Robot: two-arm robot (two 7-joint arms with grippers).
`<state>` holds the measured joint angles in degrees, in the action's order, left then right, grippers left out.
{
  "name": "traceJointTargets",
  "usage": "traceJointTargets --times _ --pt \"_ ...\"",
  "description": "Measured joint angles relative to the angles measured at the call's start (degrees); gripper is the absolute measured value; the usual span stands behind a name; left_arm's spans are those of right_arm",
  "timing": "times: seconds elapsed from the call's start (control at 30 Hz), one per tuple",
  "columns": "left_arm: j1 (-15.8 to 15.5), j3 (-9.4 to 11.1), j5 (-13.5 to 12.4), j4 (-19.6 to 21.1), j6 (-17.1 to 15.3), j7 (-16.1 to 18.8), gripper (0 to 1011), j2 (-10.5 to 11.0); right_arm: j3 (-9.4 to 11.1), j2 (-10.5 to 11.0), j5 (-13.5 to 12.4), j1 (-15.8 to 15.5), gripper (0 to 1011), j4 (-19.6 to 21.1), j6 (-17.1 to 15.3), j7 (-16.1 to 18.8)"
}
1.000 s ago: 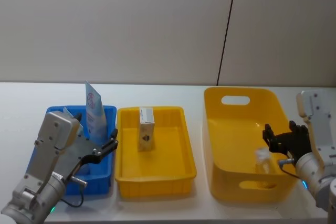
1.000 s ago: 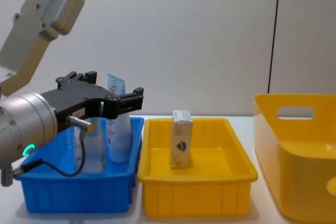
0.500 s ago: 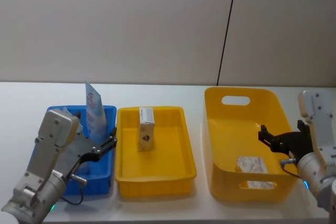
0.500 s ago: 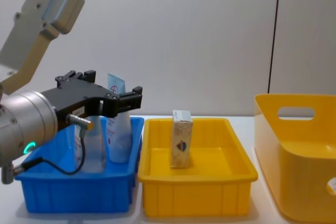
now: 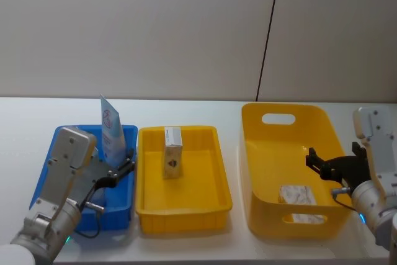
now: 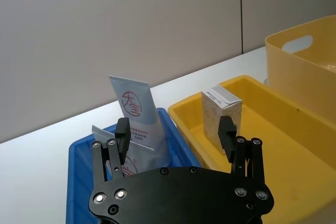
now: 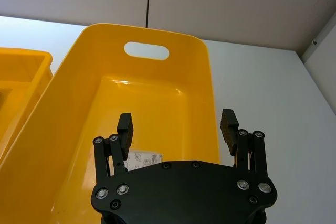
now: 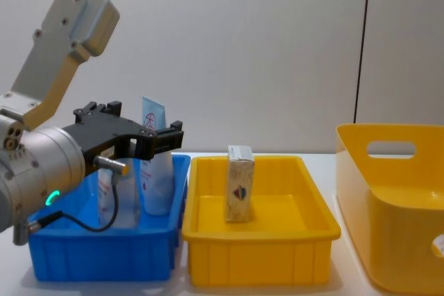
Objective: Bimanual collaborative sorting of washing and personal care products
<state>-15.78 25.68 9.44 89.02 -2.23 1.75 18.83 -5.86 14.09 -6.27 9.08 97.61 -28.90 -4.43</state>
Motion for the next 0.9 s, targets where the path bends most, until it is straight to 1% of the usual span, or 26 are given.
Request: traceJointTargets --times 0.2,0.53,0.67,0.9 --pt "0.03 -0.89 -0.12 -0.85 0.72 1.44 1001 -1.49 0.01 0.0 0.0 0.0 1000 0.0 0.0 0.0" --pt "0.54 -2.33 0.0 -0.92 1.3 3.09 1001 -2.89 0.01 0.0 0.0 0.0 1000 0.0 -0.01 0.0" --pt "0.76 -3.0 0.19 -0.91 0.69 3.59 1001 -3.39 0.01 0.0 -0.01 0.0 1000 0.0 -0.01 0.0" --pt "0.72 -3.52 0.33 -1.4 -0.54 3.75 1001 -3.89 0.01 0.0 0.0 0.0 1000 0.0 -0.01 0.01"
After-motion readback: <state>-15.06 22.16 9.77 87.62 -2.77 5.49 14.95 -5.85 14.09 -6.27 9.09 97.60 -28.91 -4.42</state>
